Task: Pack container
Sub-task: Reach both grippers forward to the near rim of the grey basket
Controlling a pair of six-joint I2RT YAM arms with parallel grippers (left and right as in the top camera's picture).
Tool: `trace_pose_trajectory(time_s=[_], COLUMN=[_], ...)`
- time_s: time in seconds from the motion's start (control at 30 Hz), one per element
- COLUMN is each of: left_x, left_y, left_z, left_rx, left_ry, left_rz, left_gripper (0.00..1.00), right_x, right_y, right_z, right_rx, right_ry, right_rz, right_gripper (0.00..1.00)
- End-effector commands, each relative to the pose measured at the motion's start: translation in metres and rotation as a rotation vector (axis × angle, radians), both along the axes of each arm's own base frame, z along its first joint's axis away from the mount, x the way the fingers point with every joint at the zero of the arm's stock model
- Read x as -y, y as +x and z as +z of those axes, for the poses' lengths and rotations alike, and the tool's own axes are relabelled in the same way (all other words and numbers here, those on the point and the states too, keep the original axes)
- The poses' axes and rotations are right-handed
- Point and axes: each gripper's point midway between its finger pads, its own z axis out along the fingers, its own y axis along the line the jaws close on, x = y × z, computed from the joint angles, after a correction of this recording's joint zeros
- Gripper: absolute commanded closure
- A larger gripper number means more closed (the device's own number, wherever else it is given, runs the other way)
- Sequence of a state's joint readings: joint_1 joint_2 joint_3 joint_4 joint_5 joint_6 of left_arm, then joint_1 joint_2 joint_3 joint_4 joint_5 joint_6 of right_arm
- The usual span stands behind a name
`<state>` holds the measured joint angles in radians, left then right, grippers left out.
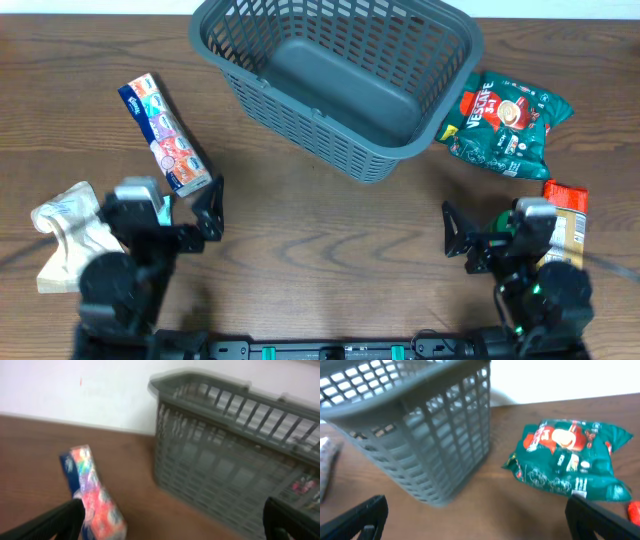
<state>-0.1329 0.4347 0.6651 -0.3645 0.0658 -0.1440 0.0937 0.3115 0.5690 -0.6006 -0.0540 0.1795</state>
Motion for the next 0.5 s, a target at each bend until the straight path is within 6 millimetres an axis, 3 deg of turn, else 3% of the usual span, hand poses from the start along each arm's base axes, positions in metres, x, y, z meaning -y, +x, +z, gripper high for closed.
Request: trace_pose_trajectory(time_s=[0.0,0.2,0.3,0.47], left_x=[0.015,0.03,0.029,0.029], left_y=[0.017,0.043,0.044,0.052], left_z=[0.045,0.081,0.083,0.065], left_rx=[-0.077,-0.38,-0.523,-0.657], left_ry=[-0.026,0.007,0.055,0.076], left_rz=[-0.067,-0.133,-0.144,-0.143], left_gripper=[0.01,0.01,0.01,0.01], right_x=[-0.01,-0.014,-0.018,-0.056], right_y=[0.006,0.006,0.01,0.019], right_z=[0.017,0.028,0.038,0.051], right_rx=[-0.134,-0.527,-0.644,-0.697], right_ry=[0.023,-0.023,-0.017,0.093], right_rz=[0.046,0.082,0.095,0.299], right_gripper=[0.01,0.01,0.01,0.02])
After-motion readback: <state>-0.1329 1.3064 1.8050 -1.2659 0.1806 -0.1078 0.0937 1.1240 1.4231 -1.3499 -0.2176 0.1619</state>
